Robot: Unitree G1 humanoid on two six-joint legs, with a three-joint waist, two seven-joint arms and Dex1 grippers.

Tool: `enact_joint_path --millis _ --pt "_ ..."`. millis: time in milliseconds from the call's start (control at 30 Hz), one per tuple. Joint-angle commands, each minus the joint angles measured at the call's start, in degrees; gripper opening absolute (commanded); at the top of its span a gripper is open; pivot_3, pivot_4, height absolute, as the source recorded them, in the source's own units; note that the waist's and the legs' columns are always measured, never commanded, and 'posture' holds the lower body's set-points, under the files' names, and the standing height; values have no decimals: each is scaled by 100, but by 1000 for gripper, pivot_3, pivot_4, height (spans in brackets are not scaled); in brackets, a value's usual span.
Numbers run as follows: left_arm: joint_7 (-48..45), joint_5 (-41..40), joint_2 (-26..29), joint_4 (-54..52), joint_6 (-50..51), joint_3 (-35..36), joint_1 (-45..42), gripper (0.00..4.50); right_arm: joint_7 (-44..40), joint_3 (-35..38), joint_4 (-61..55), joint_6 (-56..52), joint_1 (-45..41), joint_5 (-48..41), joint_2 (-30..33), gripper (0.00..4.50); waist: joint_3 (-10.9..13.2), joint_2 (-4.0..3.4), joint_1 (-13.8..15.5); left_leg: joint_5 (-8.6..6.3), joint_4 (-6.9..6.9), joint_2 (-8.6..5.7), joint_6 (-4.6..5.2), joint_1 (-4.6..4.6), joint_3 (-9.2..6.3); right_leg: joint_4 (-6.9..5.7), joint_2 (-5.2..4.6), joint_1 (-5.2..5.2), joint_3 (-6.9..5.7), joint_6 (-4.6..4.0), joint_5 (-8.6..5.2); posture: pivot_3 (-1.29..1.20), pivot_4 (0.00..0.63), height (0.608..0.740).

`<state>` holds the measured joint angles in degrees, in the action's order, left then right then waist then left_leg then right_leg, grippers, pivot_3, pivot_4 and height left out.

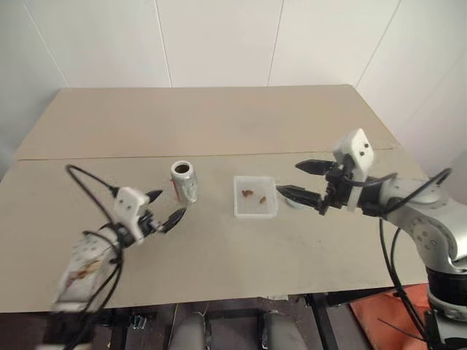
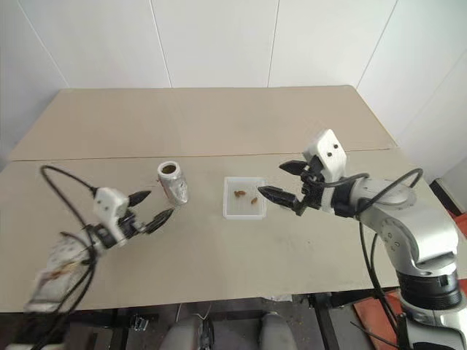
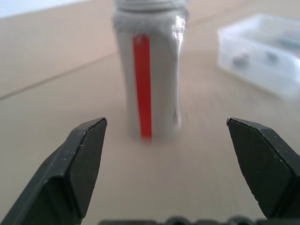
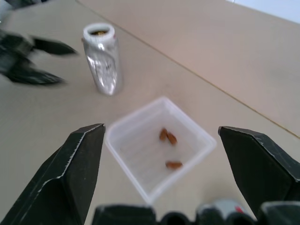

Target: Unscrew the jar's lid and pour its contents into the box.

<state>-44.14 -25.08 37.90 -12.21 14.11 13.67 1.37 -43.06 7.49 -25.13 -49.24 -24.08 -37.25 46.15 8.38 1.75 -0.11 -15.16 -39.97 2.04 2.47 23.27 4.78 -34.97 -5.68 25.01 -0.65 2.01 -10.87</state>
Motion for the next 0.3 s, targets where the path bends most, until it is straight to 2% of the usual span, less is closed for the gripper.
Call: enact_joint_path --millis 33,167,300 --pt "-779 -945 586 -916 186 933 223 4469 -800 410 159 1181 538 268 252 4500 0 -1 59 0 1 0 -1 -2 -1 1 -1 -2 -6 -3 -3 0 150 740" --pt "-1364 -1334 1023 -922 291 1225 188 4469 -1445 629 445 1996 1052 381 333 4500 -1 -4 94 2 -4 -10 -2 -25 5 1 -12 -28 -3 -3 -5 0 150 740" --pt "-1434 -1332 1102 -792 299 1171 36 4469 -1649 659 607 2206 1189 421 403 4500 0 -4 65 2 -2 -8 -3 -68 13 1 -4 -65 1 -42 -35 0 150 740"
